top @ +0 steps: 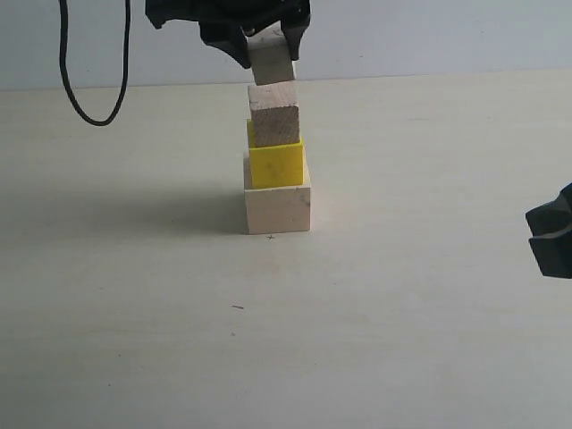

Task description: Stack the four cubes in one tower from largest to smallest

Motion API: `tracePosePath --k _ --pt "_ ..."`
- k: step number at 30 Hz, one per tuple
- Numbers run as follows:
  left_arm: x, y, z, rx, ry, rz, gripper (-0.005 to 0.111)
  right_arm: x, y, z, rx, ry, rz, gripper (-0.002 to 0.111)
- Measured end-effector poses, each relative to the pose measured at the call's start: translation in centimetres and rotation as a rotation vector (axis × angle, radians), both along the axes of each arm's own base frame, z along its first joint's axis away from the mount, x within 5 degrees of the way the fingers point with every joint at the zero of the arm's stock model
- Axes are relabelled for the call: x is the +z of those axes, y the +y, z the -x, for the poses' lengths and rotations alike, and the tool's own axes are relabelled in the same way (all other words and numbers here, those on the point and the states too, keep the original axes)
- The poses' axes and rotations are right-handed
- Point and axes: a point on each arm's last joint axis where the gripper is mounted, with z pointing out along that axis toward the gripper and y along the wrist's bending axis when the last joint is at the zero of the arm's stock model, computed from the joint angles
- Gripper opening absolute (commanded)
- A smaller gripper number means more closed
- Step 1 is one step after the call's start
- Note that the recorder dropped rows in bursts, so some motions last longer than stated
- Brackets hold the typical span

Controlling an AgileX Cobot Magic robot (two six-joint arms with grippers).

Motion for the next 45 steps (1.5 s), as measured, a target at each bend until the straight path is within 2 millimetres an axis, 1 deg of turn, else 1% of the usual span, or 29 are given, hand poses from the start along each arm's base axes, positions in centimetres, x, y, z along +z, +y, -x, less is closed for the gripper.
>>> tracePosePath --k 3,8,10,18,25,28,31,39,45 --pt "-0.3 -0.2 0.0 -0.001 -0.001 -0.009 0.0 0.0 0.0 0.0 0.0 0.0 0.0 0.053" --pt "-1.7 -0.8 -0.3 -0.003 0.023 -0.029 0.0 0.0 0.0 0.0 0.0 0.0 0.0 0.053" --pt "-1.8 -0.9 -0.4 -0.003 0.023 -0.033 0.0 0.0 0.0 0.0 0.0 0.0 0.0 0.053" --pt "-0.3 -1.0 -0.5 -0.003 -0.02 0.0 0.0 0.0 0.0 0.0 0.0 0.0 0.0 0.053" --pt "1.0 -0.5 -0.1 -0.011 -0.042 0.011 0.0 0.0 0.0 0.0 0.0 0.0 0.0 0.053" --pt "0.8 0.0 0.4 -0.012 -0.029 -0.008 0.0 0.0 0.0 0.0 0.001 -0.001 -0.001 0.053" --pt "0.3 0.1 0.5 -0.008 -0.017 -0.02 0.0 0.0 0.0 0.0 0.002 -0.003 -0.003 0.053" --pt "0.3 -0.4 1.0 -0.011 -0.014 -0.017 0.0 0.0 0.0 0.0 0.002 -0.003 -0.003 0.053" --pt "-0.1 -0.4 0.9 -0.01 -0.01 -0.024 0.0 0.0 0.0 0.0 0.002 -0.003 -0.003 0.053"
